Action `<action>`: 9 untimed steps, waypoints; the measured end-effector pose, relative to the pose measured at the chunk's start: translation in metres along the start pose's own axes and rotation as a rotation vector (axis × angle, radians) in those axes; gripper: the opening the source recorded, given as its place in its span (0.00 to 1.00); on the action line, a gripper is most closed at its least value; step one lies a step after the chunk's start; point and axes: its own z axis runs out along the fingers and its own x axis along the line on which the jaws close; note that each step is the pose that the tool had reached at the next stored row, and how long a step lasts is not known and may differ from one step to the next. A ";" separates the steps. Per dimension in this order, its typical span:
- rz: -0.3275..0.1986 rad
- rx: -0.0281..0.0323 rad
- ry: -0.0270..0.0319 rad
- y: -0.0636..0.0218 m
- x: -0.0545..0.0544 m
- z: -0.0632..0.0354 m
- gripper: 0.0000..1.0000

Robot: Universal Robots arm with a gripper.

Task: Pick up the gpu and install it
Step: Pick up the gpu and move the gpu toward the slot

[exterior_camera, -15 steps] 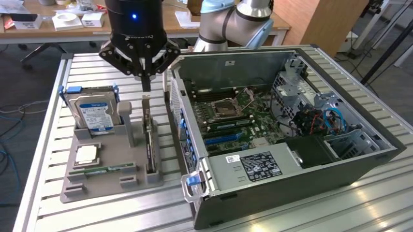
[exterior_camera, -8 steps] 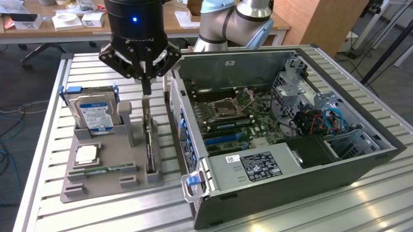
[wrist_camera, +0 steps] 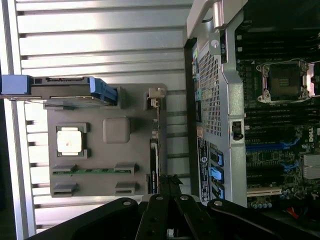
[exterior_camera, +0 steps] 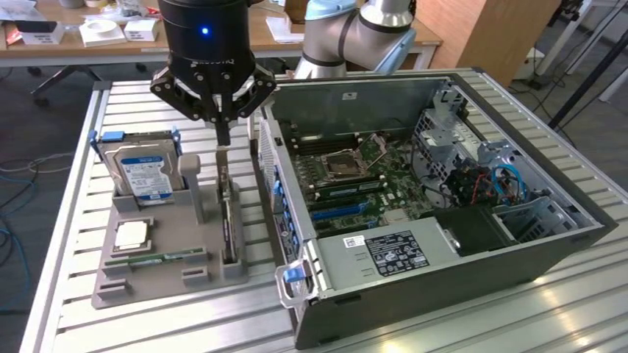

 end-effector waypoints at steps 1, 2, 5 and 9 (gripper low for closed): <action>0.000 0.0000 0.0000 0.0000 0.000 0.0000 0.10; 0.000 0.0000 0.0000 0.0000 0.000 0.0000 0.10; 0.000 0.0000 0.0000 0.0000 0.000 0.0000 0.10; 0.000 0.0000 0.0000 0.0000 0.000 0.0000 0.17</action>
